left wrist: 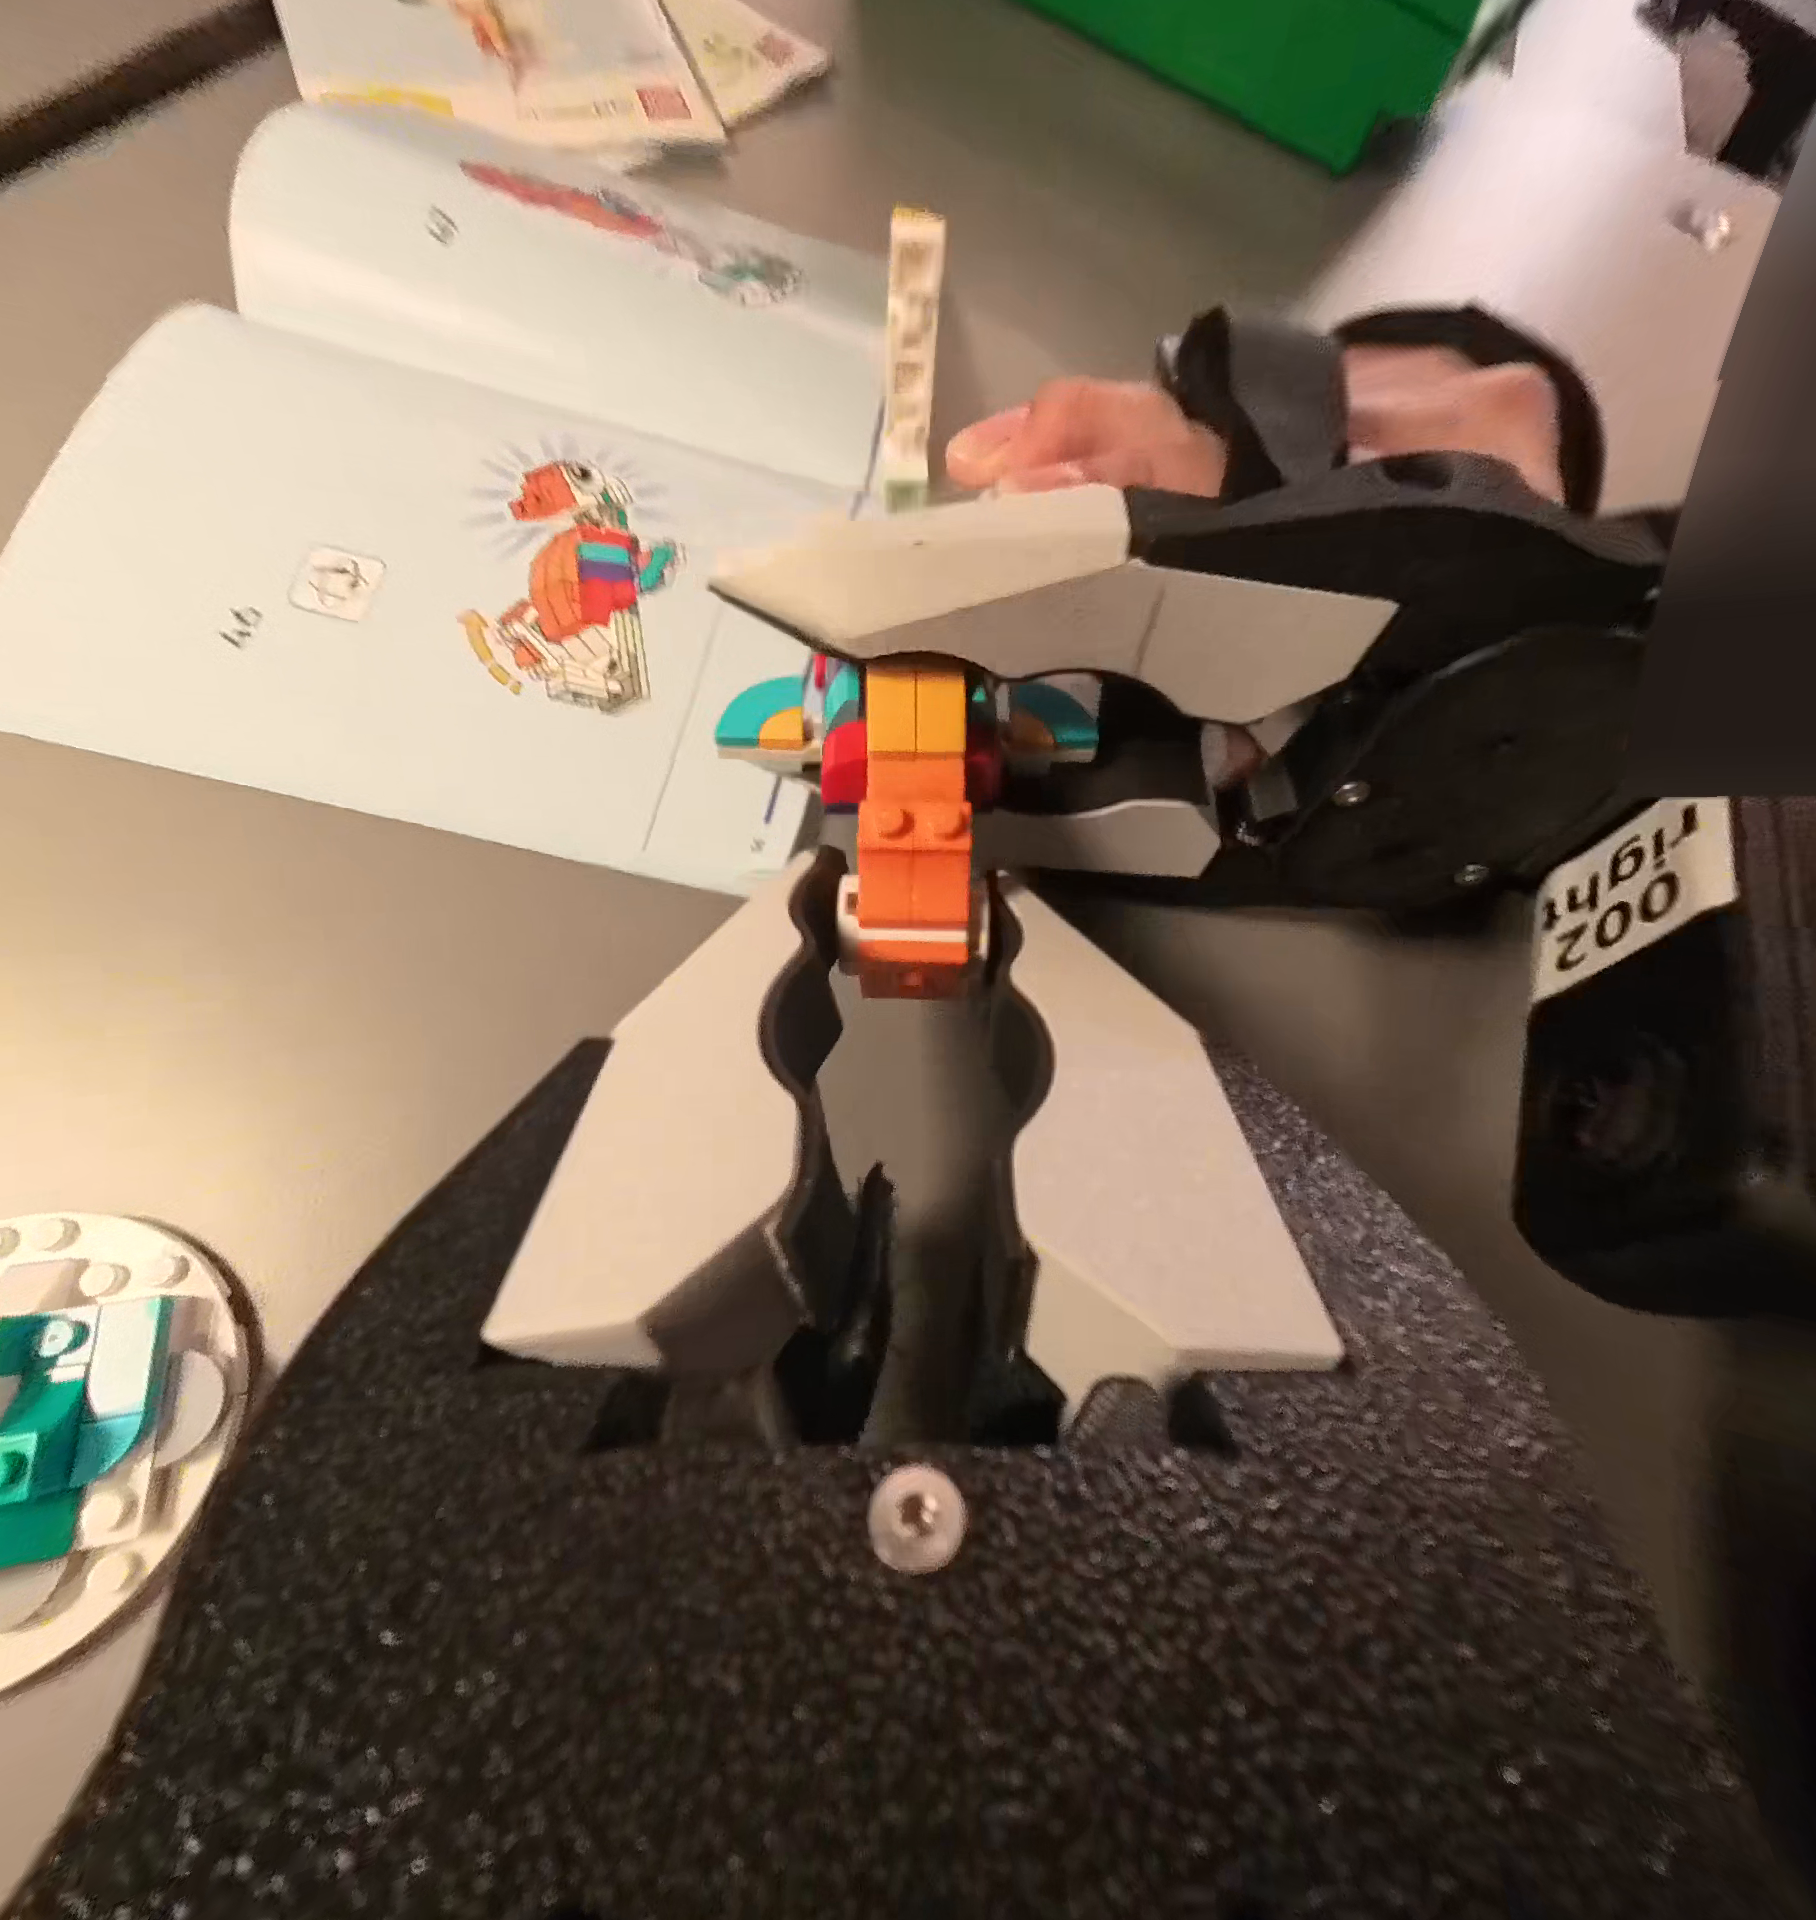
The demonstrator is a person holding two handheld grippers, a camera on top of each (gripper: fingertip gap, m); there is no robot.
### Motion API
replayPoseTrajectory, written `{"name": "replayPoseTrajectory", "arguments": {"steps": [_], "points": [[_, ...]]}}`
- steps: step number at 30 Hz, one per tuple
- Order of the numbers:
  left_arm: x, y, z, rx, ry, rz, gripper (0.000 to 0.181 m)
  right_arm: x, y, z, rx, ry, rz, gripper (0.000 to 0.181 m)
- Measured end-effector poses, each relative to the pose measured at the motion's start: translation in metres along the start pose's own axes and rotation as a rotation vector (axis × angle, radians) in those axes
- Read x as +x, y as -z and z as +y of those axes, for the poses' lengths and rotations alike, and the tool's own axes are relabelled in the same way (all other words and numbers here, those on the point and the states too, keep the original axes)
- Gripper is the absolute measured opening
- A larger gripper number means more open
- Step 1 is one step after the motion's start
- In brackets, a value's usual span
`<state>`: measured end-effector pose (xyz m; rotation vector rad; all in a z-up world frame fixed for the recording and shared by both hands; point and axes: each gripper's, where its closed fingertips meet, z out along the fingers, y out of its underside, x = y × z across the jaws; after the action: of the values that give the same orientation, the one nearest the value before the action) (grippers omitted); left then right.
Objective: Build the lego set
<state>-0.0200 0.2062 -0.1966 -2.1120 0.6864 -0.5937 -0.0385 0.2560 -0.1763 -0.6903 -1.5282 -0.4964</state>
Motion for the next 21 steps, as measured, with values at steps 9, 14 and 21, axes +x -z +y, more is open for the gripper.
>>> {"name": "replayPoseTrajectory", "arguments": {"steps": [9,14,21], "points": [[0.018,-0.013,0.025,-0.326,-0.066,0.087,0.021,0.045,0.007,-0.051,0.175,0.07,0.154,0.029],[0.003,-0.003,0.028,-0.309,-0.045,0.015,0.022,0.036,-0.003,0.004,0.046,0.022,0.08,0.03],[0.009,-0.003,0.031,-0.274,-0.119,-0.001,0.022,-0.001,-0.001,0.019,0.075,0.104,-0.052,0.031]]}}
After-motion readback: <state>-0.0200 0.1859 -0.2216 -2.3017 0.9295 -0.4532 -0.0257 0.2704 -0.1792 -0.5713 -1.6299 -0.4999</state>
